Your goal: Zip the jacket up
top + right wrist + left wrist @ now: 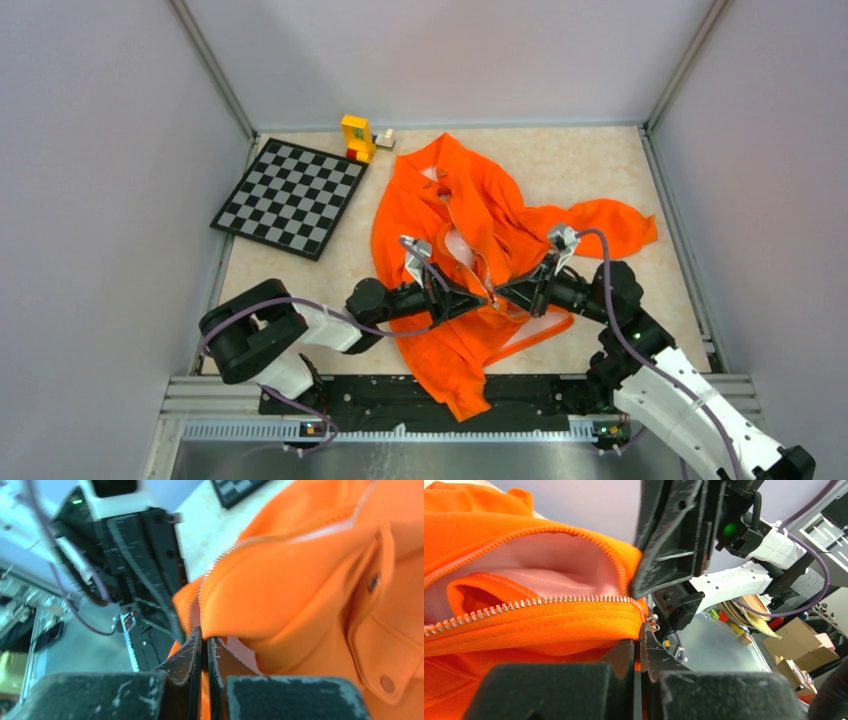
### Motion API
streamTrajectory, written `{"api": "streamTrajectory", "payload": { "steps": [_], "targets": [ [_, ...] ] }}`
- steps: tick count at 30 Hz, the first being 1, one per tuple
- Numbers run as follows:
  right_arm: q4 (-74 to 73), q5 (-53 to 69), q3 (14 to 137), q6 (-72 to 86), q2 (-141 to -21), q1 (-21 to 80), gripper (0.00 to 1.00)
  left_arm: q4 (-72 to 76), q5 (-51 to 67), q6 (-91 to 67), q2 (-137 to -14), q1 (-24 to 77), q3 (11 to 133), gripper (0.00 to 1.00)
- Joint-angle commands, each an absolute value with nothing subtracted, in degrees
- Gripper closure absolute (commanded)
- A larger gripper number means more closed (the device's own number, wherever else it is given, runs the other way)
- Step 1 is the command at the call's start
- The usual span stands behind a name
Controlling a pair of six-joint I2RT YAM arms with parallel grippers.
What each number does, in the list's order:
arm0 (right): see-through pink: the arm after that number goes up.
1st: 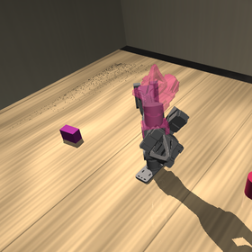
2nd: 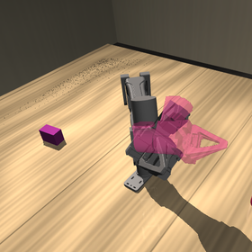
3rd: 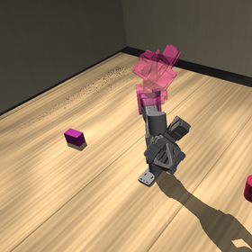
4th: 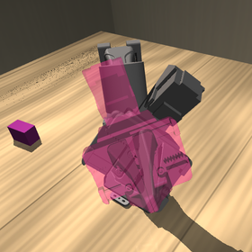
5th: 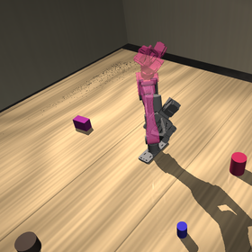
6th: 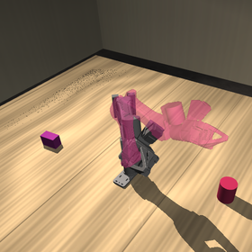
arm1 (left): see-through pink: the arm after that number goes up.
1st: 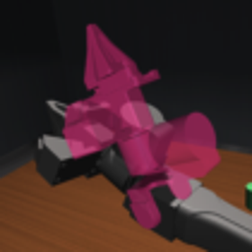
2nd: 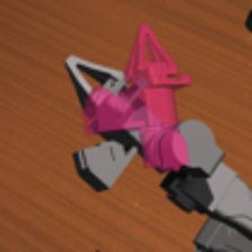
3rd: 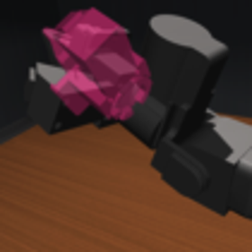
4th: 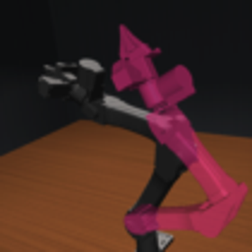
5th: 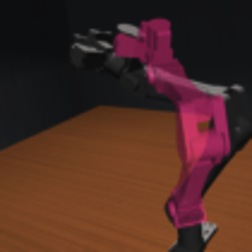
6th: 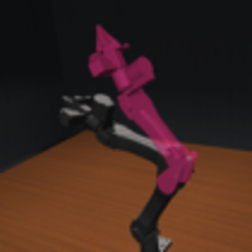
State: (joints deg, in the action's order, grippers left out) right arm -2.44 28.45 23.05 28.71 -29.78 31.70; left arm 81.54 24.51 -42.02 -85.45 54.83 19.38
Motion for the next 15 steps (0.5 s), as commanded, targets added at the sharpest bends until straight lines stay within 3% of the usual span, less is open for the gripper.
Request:
{"api": "streamTrajectory", "payload": {
  "steps": [1,5,10,15],
  "targets": [
    [6.46,39.57,23.98,23.69,-25.62,31.29,1.00,89.18,25.71,-41.37,-86.42,55.11,20.12,1.00],
    [11.24,48.39,24.26,22.77,-23.66,31.32,1.00,88.55,23.41,-39.57,-85.23,54.50,18.65,1.00],
    [21.36,56.58,22.42,29.85,-27.14,31.29,1.00,89.30,28.78,-38.65,-86.09,54.40,21.10,1.00],
    [1.78,38.13,26.88,19.29,-27.61,31.33,1.00,92.12,30.28,-38.92,-86.33,54.40,21.07,1.00]
  ]
}}
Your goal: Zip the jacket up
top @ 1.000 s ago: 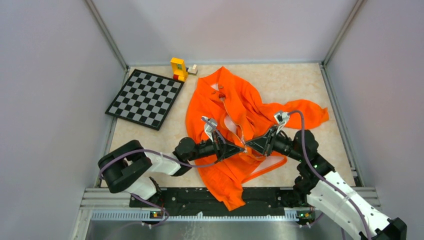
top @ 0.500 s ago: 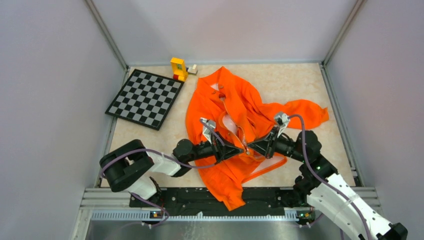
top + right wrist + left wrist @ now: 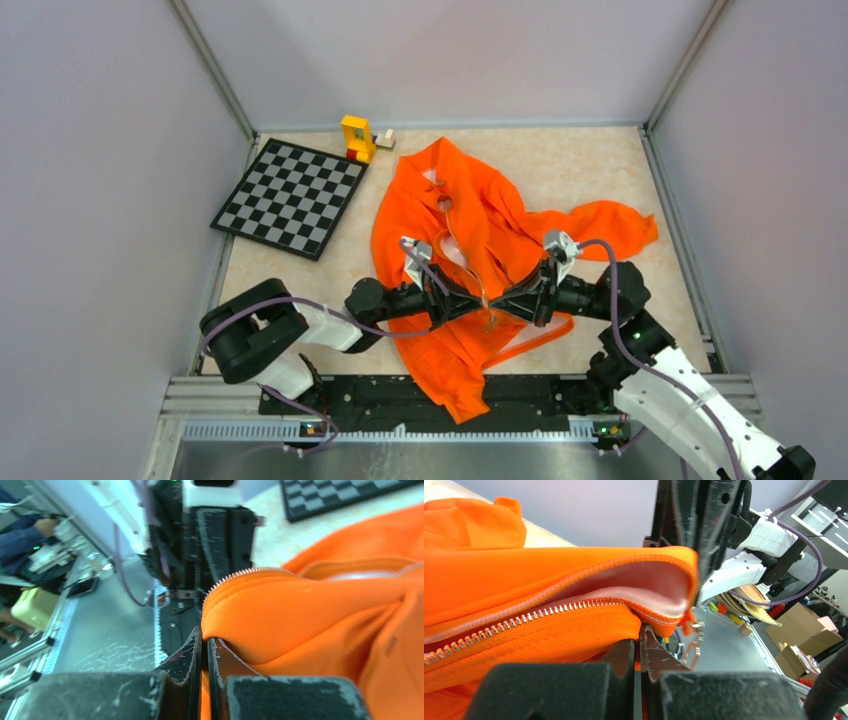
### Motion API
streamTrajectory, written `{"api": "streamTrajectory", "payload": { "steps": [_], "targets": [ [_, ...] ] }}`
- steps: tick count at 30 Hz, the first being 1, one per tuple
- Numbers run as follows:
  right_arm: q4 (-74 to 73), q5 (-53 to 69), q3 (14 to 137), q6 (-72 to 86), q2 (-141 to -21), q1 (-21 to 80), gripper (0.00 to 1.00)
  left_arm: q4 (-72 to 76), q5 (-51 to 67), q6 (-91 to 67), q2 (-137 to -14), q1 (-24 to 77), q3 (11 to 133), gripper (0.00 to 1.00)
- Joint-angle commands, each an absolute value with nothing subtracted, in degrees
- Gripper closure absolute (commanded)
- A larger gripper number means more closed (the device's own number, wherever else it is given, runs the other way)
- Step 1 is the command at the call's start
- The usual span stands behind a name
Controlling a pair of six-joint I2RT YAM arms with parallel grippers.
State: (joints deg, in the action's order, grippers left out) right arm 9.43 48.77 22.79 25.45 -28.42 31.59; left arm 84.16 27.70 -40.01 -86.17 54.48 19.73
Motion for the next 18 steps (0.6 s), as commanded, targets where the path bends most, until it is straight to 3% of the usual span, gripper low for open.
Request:
{"api": "streamTrajectory", "payload": {
  "steps": [1,11,18],
  "targets": [
    [0.41,34.82,26.95,18.76,-26.74,31.29,1.00,92.97,30.32,-39.23,-86.39,54.40,20.67,1.00],
    [-5.91,21.09,26.69,19.24,-23.40,31.32,1.00,96.75,28.43,-41.04,-87.89,54.40,18.42,1.00],
    [-4.40,26.92,25.75,20.66,-24.70,31.32,1.00,97.83,28.90,-42.15,-89.11,54.40,20.88,1.00]
  ]
}}
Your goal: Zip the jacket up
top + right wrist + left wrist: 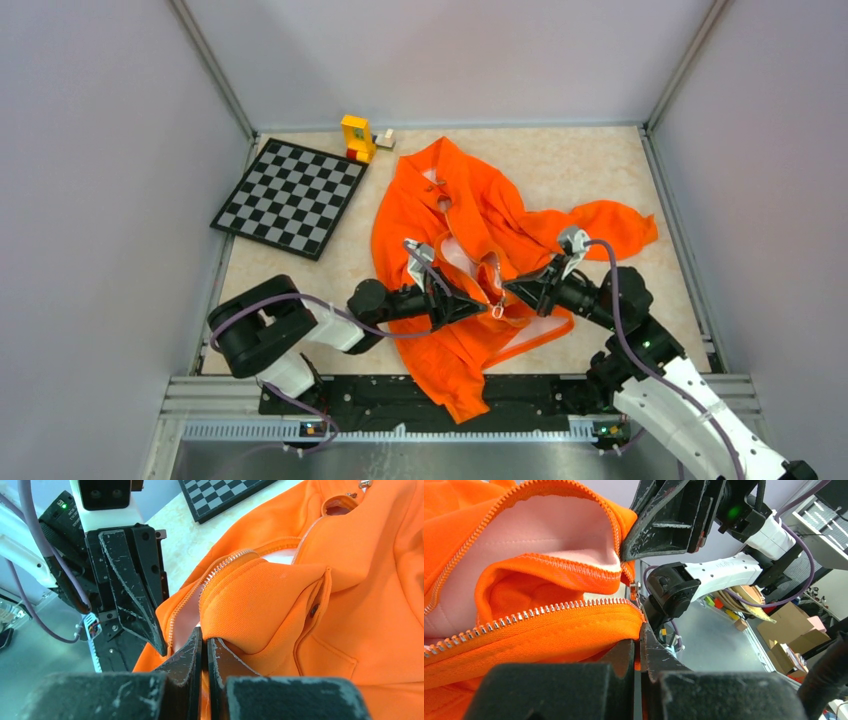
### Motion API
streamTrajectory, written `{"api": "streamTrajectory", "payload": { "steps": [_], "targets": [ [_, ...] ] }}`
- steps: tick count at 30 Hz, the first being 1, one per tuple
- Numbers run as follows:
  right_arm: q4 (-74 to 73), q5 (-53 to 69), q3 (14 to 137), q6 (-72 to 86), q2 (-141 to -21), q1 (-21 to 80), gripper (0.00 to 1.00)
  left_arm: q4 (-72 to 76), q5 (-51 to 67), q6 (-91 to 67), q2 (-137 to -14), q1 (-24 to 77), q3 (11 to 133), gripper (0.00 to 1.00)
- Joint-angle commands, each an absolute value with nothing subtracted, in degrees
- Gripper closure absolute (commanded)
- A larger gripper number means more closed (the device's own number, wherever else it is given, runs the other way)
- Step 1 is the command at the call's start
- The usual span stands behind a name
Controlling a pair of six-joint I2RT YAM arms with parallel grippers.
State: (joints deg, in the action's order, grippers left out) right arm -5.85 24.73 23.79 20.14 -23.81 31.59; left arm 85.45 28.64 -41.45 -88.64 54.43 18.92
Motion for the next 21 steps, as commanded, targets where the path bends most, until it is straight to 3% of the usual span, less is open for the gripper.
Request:
{"api": "streamTrajectory", "payload": {
  "steps": [1,21],
  "targets": [
    [-3.33,28.55,25.47,21.36,-24.86,31.29,1.00,97.81,28.67,-41.95,-89.34,54.40,21.06,1.00],
    [2.47,31.19,23.00,25.12,-27.84,31.29,1.00,96.77,26.59,-40.83,-88.37,54.40,21.67,1.00]
  ]
}}
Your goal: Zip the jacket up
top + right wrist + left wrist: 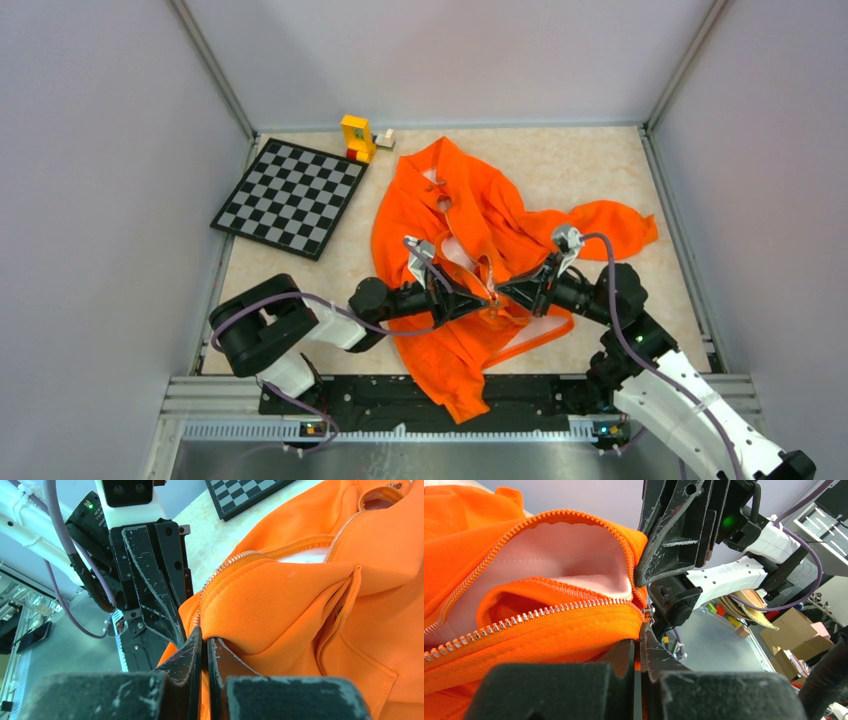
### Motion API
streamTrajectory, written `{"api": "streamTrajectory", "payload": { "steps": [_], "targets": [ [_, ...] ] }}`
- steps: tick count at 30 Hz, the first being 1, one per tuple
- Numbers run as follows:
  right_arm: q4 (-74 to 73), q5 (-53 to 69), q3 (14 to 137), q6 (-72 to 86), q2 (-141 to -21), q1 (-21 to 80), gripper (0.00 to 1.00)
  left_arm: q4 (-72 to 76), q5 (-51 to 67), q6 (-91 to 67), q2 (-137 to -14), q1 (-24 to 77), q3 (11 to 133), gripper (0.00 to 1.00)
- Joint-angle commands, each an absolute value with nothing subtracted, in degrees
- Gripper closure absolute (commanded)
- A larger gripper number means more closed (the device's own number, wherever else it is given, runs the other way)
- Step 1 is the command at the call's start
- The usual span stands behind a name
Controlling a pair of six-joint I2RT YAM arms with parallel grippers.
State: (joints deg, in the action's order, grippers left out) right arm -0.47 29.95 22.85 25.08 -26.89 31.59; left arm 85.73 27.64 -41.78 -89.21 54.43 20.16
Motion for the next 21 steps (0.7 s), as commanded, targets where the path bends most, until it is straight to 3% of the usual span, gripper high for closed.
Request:
{"api": "streamTrajectory", "payload": {
  "steps": [1,21],
  "targets": [
    [2.54,31.35,22.84,25.07,-28.01,31.29,1.00,96.82,26.30,-40.92,-88.34,54.40,21.63,1.00],
    [0.15,25.60,23.08,25.26,-27.56,31.29,1.00,97.87,23.84,-42.57,-88.81,54.40,21.11,1.00]
  ]
}}
